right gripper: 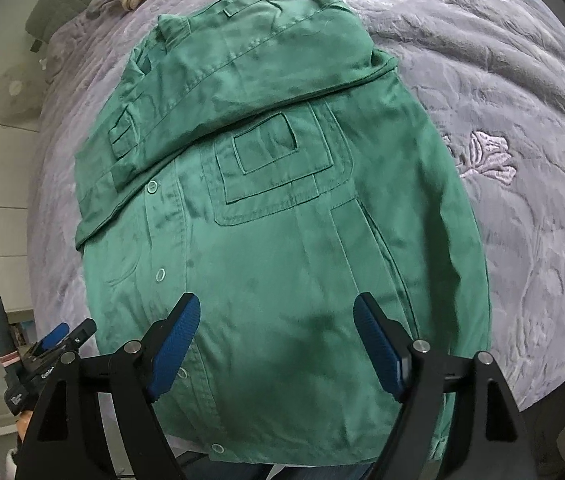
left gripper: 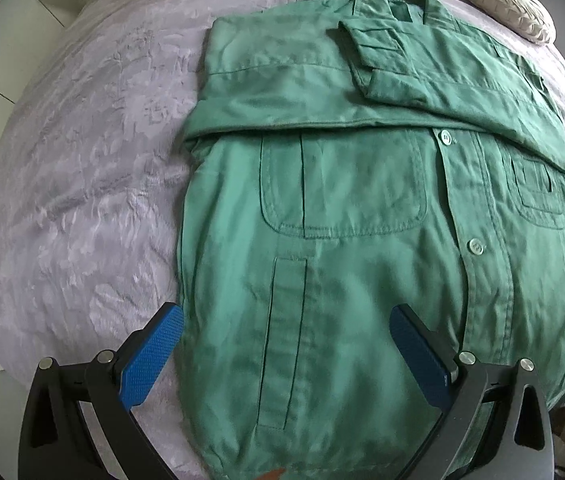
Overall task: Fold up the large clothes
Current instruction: 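Open the right tool and withdraw both tools from the jacket, then grasp the jacket hem with both tools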
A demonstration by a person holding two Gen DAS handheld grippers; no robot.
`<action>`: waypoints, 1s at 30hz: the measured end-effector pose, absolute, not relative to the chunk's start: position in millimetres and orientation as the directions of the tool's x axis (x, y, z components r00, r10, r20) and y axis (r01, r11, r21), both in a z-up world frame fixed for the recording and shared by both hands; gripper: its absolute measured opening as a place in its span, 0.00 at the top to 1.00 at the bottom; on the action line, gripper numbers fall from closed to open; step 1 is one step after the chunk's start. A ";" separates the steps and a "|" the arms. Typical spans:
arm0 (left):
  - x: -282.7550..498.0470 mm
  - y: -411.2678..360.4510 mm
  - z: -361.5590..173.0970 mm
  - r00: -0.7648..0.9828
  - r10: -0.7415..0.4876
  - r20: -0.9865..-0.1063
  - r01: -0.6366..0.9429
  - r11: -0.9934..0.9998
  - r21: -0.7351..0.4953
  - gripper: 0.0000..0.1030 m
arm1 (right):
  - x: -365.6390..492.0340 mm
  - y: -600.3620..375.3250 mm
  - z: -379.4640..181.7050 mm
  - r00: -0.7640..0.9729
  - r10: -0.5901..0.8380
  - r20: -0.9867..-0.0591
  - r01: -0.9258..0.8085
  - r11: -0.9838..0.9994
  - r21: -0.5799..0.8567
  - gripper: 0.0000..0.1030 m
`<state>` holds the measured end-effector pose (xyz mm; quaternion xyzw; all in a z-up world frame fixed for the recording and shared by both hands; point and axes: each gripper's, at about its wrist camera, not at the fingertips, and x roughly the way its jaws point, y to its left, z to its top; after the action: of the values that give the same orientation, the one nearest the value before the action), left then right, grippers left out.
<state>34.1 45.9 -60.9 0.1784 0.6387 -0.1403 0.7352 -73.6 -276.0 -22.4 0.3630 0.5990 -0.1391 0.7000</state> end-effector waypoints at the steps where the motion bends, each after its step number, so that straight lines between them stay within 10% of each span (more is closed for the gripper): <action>1: 32.5 47.5 -62.3 0.141 0.026 -0.990 0.438 0.895 0.086 0.00 | -75.1 -275.8 -22.2 0.247 0.243 -0.938 0.629 0.696 0.346 0.21; 5: 28.5 53.8 -69.4 0.117 0.038 -0.992 0.440 0.894 0.086 0.00 | -81.1 -276.2 -22.8 0.257 0.242 -0.936 0.627 0.695 0.352 0.01; 30: 16.3 106.9 -93.7 0.038 -0.015 -0.999 0.461 0.887 0.004 0.00 | -134.0 -309.9 -32.5 0.247 0.286 -0.926 0.698 0.610 0.375 0.00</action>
<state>16.3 106.9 -93.7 0.1660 0.6725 -0.1698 0.7010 -134.0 -309.9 -32.5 0.4140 0.5940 -0.1532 0.6725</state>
